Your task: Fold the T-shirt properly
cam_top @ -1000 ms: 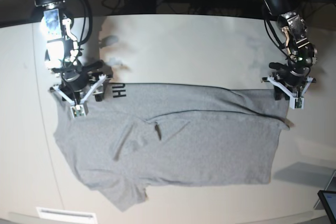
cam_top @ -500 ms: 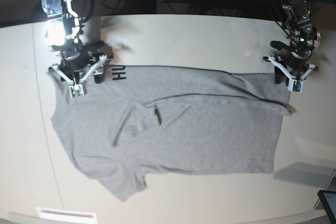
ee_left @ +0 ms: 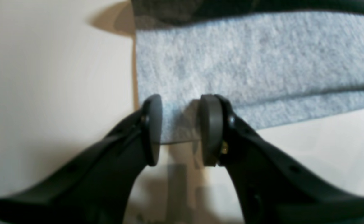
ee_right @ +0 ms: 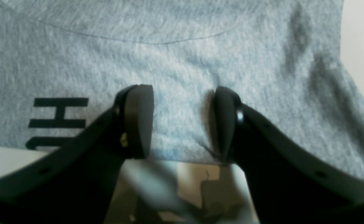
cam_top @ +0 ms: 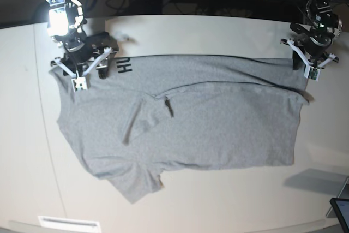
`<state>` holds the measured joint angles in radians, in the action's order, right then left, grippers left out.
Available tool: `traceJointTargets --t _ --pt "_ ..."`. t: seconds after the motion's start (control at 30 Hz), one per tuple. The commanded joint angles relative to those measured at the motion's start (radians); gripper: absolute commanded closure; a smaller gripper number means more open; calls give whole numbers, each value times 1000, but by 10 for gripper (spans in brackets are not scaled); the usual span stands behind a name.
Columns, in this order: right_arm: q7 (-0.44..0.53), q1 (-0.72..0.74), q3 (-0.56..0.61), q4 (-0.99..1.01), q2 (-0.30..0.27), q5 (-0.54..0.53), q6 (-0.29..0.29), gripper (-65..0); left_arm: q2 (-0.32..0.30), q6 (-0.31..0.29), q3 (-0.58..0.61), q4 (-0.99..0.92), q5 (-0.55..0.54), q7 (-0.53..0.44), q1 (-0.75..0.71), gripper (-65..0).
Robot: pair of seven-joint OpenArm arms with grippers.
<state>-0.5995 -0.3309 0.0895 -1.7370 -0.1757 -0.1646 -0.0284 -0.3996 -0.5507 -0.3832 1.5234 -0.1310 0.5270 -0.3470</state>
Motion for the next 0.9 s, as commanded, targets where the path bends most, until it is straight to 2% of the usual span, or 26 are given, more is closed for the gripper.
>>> traceJointTargets --t 0.0,0.2,0.4,0.53,0.67,0.87 --pt "-99 -18 -1 9 -3 1 0 -305 -23 -4 -1 -5 58 81 -14 -212" --pt "-99 -12 -1 -10 -3 1 0 -305 -37 -4 -6 12 57 84 -5 -212" --pt "-107 -12 0 -123 -2 1 0 -305 -12 -4 -86 98 52 88 6 -212" --pt "-107 -4 2 -142 -2 1 0 -305 -14 -6 -102 161 49 163 6 -212" --pt "-107 2 2 -143 -2 1 0 -305 -11 -6 -127 230 47 176 6 -212" --pt "-107 16 2 -148 -2 1 -2 -305 -2 -6 -115 194 47 227 67 -212"
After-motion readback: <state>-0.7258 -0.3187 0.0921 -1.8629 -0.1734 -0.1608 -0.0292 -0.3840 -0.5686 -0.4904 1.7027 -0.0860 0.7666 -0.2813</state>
